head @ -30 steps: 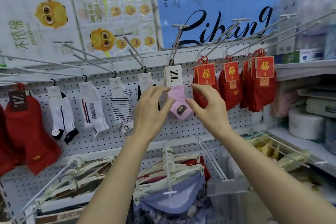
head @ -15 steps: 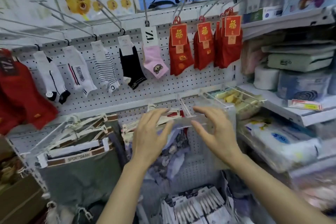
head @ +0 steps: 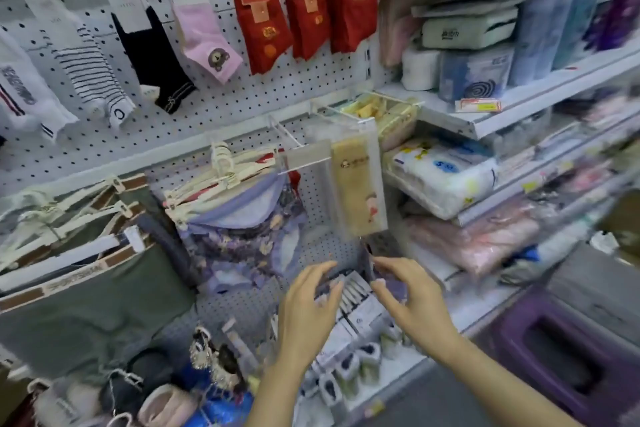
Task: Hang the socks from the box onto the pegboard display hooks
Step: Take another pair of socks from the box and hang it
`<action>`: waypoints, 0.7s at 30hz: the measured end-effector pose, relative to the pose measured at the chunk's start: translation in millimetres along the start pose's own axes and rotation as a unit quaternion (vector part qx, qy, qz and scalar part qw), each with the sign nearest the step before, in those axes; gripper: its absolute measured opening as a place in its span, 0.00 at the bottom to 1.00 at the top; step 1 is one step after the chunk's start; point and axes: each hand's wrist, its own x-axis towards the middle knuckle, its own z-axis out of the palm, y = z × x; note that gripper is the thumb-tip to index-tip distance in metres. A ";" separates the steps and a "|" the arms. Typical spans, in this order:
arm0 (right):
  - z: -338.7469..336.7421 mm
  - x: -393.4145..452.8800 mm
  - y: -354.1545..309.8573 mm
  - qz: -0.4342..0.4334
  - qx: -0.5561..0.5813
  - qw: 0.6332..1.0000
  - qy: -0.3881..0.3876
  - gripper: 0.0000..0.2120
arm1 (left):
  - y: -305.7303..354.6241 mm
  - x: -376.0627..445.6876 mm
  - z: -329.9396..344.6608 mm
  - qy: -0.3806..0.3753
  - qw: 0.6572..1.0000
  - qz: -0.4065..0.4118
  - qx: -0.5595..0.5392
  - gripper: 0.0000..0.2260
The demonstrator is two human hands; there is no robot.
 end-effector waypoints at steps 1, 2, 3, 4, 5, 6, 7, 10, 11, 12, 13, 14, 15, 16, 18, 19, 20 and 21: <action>1.8 -13.0 4.0 0.019 -0.003 1.000 0.002 0.21 | -4.6 -8.9 7.3 -0.014 1.000 -0.007 -0.010 0.13; 3.6 -26.7 7.9 0.037 -0.008 0.999 0.004 0.20 | -10.1 -18.8 15.0 -0.031 0.999 -0.014 -0.019 0.13; 5.6 -41.5 12.7 0.054 -0.014 0.998 0.006 0.20 | -16.5 -29.5 22.7 -0.052 0.998 -0.019 -0.022 0.12; 7.7 -57.0 17.9 0.070 -0.021 0.997 0.009 0.20 | -22.4 -40.1 29.8 -0.070 0.997 -0.019 -0.024 0.11; 9.2 -73.8 22.9 0.090 -0.028 0.995 0.013 0.20 | -28.8 -50.1 37.3 -0.089 0.996 -0.022 -0.024 0.10; 10.2 -90.9 27.4 0.113 -0.035 0.993 0.017 0.20 | -32.4 -59.7 44.3 -0.107 0.994 -0.023 -0.024 0.11; 10.3 -107.9 31.3 0.137 -0.044 0.989 0.018 0.20 | -36.0 -68.7 52.1 -0.125 0.991 -0.028 -0.025 0.13; 6.1 -155.1 40.0 0.189 -0.079 0.978 0.024 0.18 | -35.8 -93.7 76.2 -0.185 0.981 -0.036 -0.039 0.16; 2.8 -168.6 42.6 0.206 -0.090 0.974 0.024 0.19 | -33.8 -100.9 84.0 -0.206 0.977 -0.035 -0.037 0.18; -0.8 -181.1 45.9 0.221 -0.100 0.970 0.023 0.19 | -32.2 -107.2 92.2 -0.225 0.973 -0.032 -0.034 0.20; -5.3 -191.9 49.6 0.242 -0.110 0.964 0.020 0.17 | -30.3 -111.8 100.6 -0.244 0.969 -0.026 -0.032 0.20; -10.8 -201.8 54.0 0.262 -0.121 0.957 0.018 0.15 | -29.1 -115.7 110.6 -0.263 0.964 -0.020 -0.029 0.20; -17.2 -211.6 59.6 0.283 -0.129 0.950 0.020 0.13 | -27.0 -118.4 122.1 -0.283 0.959 -0.015 -0.026 0.19; -23.6 -220.6 65.9 0.301 -0.133 0.944 0.022 0.13 | -23.1 -120.5 133.4 -0.301 0.953 -0.010 -0.025 0.19; -37.1 -235.4 76.9 0.327 -0.141 0.934 0.027 0.12 | -15.0 -122.1 158.1 -0.332 0.943 0.000 -0.028 0.18; -43.9 -242.6 82.9 0.342 -0.145 0.928 0.028 0.12 | -11.0 -122.7 171.3 -0.350 0.937 0.006 -0.027 0.18; -54.3 -249.7 91.6 0.358 -0.148 0.921 0.027 0.12 | -2.6 -121.1 187.8 -0.368 0.929 0.019 -0.022 0.19; -60.3 -254.8 96.3 0.369 -0.149 0.917 0.022 0.12 | 0.5 -120.8 197.9 -0.381 0.924 0.027 -0.018 0.19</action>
